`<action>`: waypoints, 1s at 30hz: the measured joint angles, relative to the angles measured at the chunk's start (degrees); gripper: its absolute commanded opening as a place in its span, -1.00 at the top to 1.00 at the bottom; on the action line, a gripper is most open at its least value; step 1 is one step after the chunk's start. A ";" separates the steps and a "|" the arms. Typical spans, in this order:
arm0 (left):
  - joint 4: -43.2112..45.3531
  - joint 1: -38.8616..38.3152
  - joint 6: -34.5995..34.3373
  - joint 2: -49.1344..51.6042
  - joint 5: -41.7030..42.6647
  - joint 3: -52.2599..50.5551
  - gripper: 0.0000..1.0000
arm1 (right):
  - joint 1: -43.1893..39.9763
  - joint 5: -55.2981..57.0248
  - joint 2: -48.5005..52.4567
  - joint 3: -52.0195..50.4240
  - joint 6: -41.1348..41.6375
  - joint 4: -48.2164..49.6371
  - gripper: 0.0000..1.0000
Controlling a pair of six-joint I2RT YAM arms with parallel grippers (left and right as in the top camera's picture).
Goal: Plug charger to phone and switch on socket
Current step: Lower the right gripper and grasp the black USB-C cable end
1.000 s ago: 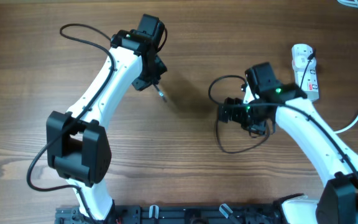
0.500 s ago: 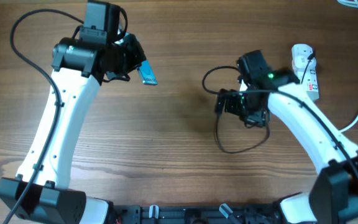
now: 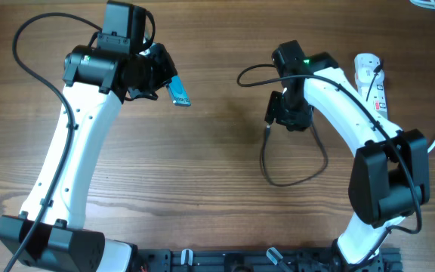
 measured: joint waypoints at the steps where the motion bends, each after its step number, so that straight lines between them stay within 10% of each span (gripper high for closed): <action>1: 0.00 0.00 0.00 0.02 0.00 0.00 0.92 | 0.04 -0.04 0.00 -0.52 0.35 1.29 0.02; 12: -1.01 0.00 0.00 0.04 0.00 0.00 0.92 | 5.25 2.05 0.09 -8.87 5.57 11.10 0.40; 30: -0.98 0.00 0.00 0.11 0.02 0.00 0.92 | 7.67 4.50 0.13 -13.31 6.58 16.74 0.43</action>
